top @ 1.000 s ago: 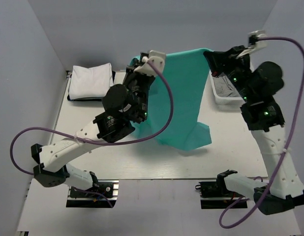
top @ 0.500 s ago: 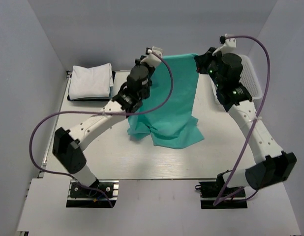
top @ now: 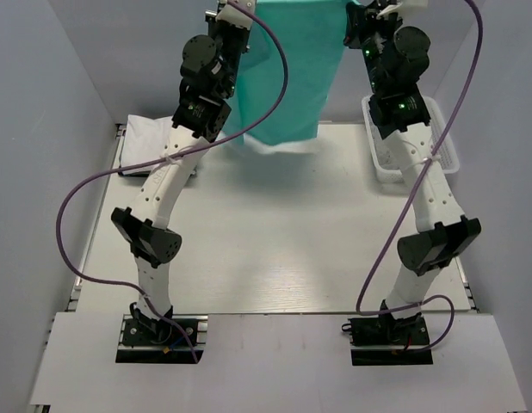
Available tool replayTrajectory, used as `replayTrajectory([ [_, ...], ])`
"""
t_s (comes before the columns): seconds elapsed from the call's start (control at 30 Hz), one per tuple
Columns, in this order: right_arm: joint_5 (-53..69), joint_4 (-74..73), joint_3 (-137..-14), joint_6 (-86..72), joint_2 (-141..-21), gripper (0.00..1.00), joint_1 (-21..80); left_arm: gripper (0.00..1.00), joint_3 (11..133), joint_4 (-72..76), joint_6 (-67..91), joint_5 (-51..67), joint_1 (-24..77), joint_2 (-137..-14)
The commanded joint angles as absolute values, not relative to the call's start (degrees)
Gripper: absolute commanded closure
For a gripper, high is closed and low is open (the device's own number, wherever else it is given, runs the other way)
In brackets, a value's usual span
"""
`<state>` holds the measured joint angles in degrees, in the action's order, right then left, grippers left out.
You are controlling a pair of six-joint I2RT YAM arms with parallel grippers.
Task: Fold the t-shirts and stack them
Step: Flatten out the tshirt
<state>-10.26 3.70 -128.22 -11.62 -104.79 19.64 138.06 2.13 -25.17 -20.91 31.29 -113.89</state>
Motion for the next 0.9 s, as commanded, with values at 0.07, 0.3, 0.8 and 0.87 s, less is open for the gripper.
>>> replayTrajectory([
  [0.07,-13.1,12.4,-112.3,-9.9,-91.0,1.0,18.8,1.0,127.8,0.9,-26.3,-16.0,32.1,-101.7],
  [0.3,-11.1,11.5,-78.3,-15.9,-75.9,1.0,19.0,1.0,77.7,6.1,-15.0,-5.9,32.1,-76.7],
  [0.8,-10.6,-8.6,-34.7,-35.4,-63.2,1.0,19.2,0.94,43.4,-4.2,15.6,24.5,40.4,-80.3],
  [0.87,-13.1,-10.5,-32.7,-35.9,-63.2,1.0,18.9,0.36,41.1,-3.7,18.0,25.1,41.5,-78.6],
])
